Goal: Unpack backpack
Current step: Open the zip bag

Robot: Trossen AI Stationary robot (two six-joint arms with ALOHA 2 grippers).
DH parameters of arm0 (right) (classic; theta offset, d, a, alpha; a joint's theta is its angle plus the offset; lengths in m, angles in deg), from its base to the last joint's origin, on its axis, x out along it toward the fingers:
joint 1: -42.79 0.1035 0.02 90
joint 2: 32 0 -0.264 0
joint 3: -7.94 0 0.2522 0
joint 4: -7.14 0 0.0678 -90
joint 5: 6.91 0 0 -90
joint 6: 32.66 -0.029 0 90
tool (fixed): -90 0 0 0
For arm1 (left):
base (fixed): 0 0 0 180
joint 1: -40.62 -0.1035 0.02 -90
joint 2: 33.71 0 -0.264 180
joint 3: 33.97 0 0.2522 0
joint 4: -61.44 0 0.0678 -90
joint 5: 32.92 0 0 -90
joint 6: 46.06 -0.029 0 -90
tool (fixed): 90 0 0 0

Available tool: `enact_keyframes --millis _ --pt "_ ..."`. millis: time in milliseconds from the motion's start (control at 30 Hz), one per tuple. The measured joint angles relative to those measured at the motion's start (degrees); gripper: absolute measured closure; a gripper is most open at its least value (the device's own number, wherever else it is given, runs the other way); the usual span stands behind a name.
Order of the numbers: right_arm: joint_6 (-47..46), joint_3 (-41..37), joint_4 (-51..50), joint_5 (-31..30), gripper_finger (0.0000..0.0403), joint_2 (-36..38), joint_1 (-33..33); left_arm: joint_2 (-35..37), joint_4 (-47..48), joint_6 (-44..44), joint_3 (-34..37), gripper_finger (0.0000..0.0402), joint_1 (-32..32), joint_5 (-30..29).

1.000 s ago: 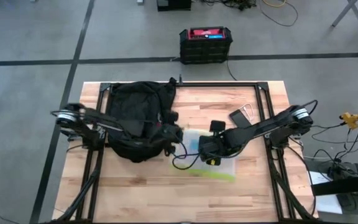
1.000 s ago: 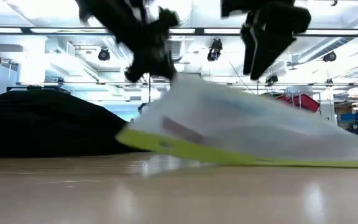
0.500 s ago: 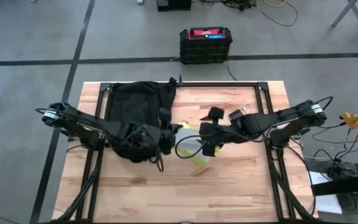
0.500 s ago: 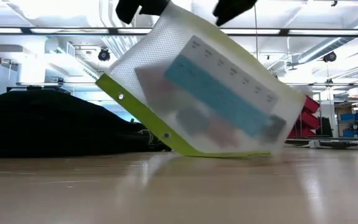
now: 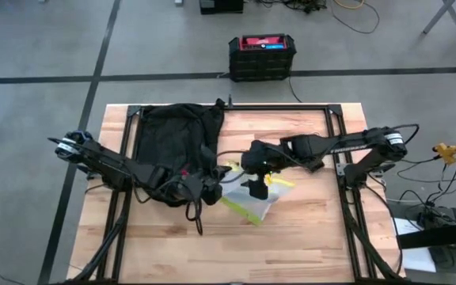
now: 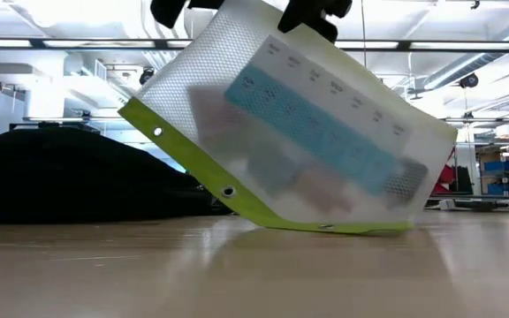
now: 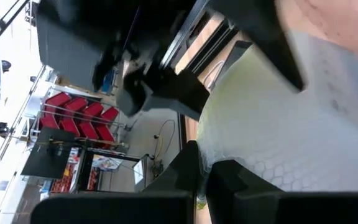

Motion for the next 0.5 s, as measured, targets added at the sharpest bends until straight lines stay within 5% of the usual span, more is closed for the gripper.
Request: enact_keyframes --millis 267,500 --pt "5.29 0.00 0.00 4.22 0.0371 -0.65 0.10 0.43 2.22 1.92 0.00 0.0393 0.13 -3.84" --pt "7.99 0.35 -0.10 -3.06 0.0399 -0.43 2.28 7.04 7.04 11.95 0.02 0.0339 -0.07 -3.75"
